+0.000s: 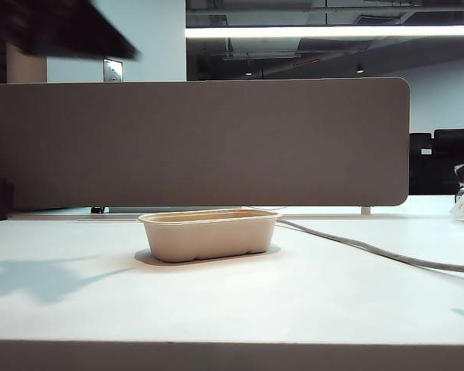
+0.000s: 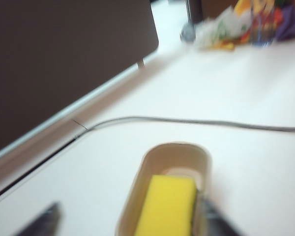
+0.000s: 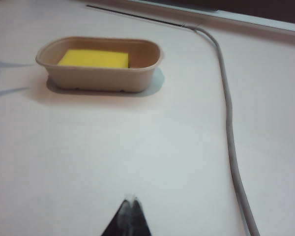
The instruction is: Take out the cleaning sponge from the paper lunch box and place it on the table.
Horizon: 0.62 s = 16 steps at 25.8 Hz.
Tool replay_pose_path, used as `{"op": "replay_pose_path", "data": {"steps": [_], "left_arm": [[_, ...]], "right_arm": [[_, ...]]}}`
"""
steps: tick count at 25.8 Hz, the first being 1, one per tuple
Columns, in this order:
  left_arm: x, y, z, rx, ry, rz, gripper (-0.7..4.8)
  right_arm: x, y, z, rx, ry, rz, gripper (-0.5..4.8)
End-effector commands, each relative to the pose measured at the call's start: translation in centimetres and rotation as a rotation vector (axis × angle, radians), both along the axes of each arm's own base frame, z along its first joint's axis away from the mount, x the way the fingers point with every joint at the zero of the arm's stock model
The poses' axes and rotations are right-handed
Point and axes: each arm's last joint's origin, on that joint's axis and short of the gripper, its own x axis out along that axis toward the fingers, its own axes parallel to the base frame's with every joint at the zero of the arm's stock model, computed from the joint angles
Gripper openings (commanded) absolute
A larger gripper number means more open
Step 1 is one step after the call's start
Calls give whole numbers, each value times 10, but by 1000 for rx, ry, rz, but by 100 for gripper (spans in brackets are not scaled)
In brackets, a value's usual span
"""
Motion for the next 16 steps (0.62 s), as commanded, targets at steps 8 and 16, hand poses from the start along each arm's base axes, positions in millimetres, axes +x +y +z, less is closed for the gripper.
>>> {"op": "replay_pose_path", "data": {"steps": [8,16], "left_arm": [[107,-76,-34,88,332,-189,463],[125,-93,-87,230,445,-46,372]], "right_arm": [[2,-4,4,27,-35,-40,-5],[2,-4,4,26,-35,-40,-5]]}}
